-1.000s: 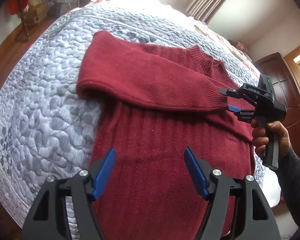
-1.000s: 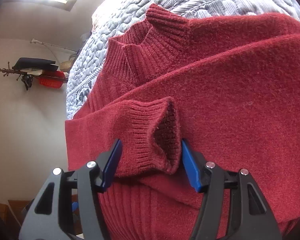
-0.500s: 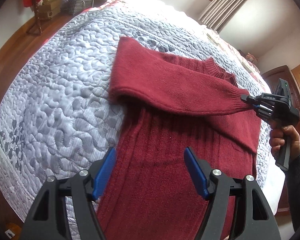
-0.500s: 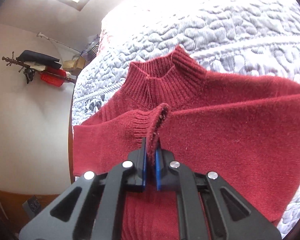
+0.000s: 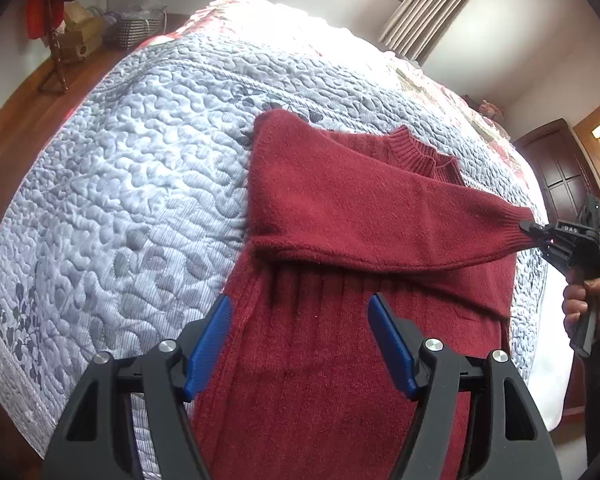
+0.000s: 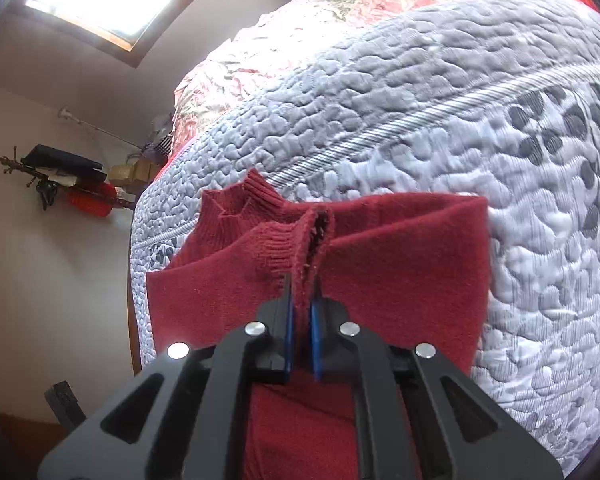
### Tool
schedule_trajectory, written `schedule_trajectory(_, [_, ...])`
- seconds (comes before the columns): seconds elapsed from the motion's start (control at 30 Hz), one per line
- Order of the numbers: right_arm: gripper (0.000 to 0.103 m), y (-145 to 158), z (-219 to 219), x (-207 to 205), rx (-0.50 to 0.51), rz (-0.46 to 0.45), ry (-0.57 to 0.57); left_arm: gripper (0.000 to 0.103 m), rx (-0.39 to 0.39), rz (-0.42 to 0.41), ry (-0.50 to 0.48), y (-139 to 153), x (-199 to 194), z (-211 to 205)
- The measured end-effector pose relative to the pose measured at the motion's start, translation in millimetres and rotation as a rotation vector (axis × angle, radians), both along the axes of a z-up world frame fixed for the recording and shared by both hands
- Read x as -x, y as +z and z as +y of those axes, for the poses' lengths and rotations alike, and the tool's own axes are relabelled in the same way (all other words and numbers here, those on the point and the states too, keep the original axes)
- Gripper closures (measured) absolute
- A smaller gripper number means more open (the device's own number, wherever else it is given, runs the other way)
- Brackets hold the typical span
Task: Fold small clothes
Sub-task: 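Pull the cuff with the right gripper to the sweater's side edge, release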
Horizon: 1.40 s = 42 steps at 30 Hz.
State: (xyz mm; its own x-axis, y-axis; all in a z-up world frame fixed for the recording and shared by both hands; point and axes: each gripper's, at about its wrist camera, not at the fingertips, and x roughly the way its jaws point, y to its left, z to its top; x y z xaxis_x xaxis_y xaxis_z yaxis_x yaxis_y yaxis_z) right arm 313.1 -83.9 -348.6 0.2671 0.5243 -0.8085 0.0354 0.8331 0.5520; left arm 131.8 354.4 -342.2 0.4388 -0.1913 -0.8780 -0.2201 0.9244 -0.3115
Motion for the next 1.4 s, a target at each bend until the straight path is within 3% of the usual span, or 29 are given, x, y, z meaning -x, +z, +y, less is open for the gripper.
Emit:
schedule_trajectory(0.33, [0.097,-53,-33,30,0.033,0.113,-0.050,0.032,0.014,0.002,-0.063,-12,-28,-12])
schedule_trajectory(0.47, [0.089,-62,-36,33,0.017,0.137,-0.079,0.032,0.035,-0.005,-0.087,-19,-57,-13])
schedule_trajectory(0.57, [0.074,-56,-39,28,0.004,0.127,-0.086,0.032,0.064,-0.012,-0.082,-22,-79,-8])
schedule_trajectory(0.67, [0.075,-54,-37,19,-0.005,0.127,-0.080,0.032,0.097,-0.018,-0.070,-26,-100,0])
schedule_trajectory(0.7, [0.077,-53,-36,16,-0.007,0.128,-0.076,0.032,0.115,-0.026,-0.060,-26,-105,5])
schedule_trajectory(0.77, [0.097,-48,-34,13,0.022,0.101,-0.072,0.032,0.185,-0.038,-0.013,-28,-118,18])
schedule_trajectory(0.87, [0.097,-50,-38,14,0.052,0.076,-0.088,0.032,0.332,-0.057,0.054,-33,-135,38])
schedule_trajectory(0.93, [0.097,-57,-39,16,0.065,0.090,-0.080,0.032,0.377,-0.071,0.049,-35,-148,41])
schedule_trajectory(1.07, [0.092,-63,-41,15,0.057,0.099,-0.082,0.032,0.368,-0.026,0.009,-53,-171,35])
schedule_trajectory(1.17, [0.087,-46,-56,21,0.031,0.072,-0.139,0.032,0.310,0.051,-0.003,-78,-184,32])
schedule_trajectory(1.23, [0.087,-32,-62,26,-0.005,0.049,-0.159,0.032,0.312,0.074,-0.001,-87,-186,31])
schedule_trajectory(1.33, [0.087,-24,-46,33,-0.049,0.044,-0.092,0.032,0.326,0.038,-0.010,-76,-181,29])
schedule_trajectory(1.4, [0.087,-33,-31,37,-0.008,0.067,-0.036,0.030,0.336,0.006,-0.004,-65,-171,29])
